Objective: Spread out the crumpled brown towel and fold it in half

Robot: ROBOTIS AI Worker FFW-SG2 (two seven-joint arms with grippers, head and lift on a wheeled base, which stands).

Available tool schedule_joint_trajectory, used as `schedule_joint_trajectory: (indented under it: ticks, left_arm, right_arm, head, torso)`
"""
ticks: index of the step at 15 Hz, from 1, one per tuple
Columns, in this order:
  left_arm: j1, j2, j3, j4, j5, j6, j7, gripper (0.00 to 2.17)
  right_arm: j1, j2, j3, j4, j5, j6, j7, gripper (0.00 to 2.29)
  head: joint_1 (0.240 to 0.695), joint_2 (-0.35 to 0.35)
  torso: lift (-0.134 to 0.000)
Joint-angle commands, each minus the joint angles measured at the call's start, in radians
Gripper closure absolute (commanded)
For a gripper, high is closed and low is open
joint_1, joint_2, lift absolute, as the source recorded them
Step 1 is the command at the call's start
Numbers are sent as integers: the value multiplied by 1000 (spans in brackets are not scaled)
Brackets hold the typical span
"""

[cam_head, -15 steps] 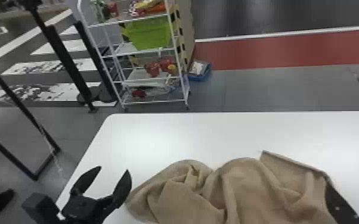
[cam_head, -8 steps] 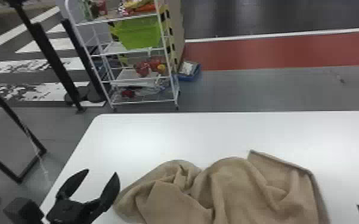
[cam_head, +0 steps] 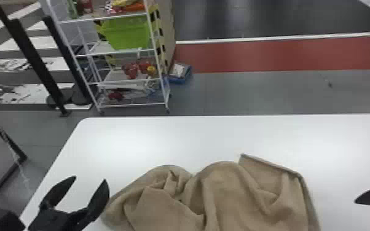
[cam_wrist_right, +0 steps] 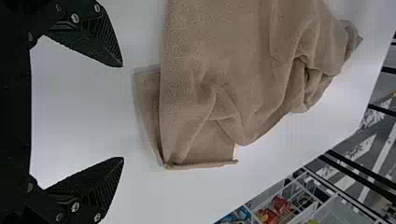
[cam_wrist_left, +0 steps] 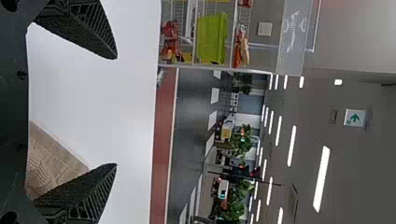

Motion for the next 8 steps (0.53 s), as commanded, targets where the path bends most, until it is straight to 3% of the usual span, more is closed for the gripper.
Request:
schedule_joint_trajectory:
  ticks: [1,8]
  left_arm:
    - [1,-7,2,2,0,0,-7,56]
    - [-13,-7,17,36,2,-3,-11,60]
  right_arm:
    - [-34,-21,61,44,89,11,3,191]
    - [-135,-28,237,139,215,84,3,218]
  head:
    - [695,165]
    - [695,207]
  torso:
    - [-122]
    - [-122]
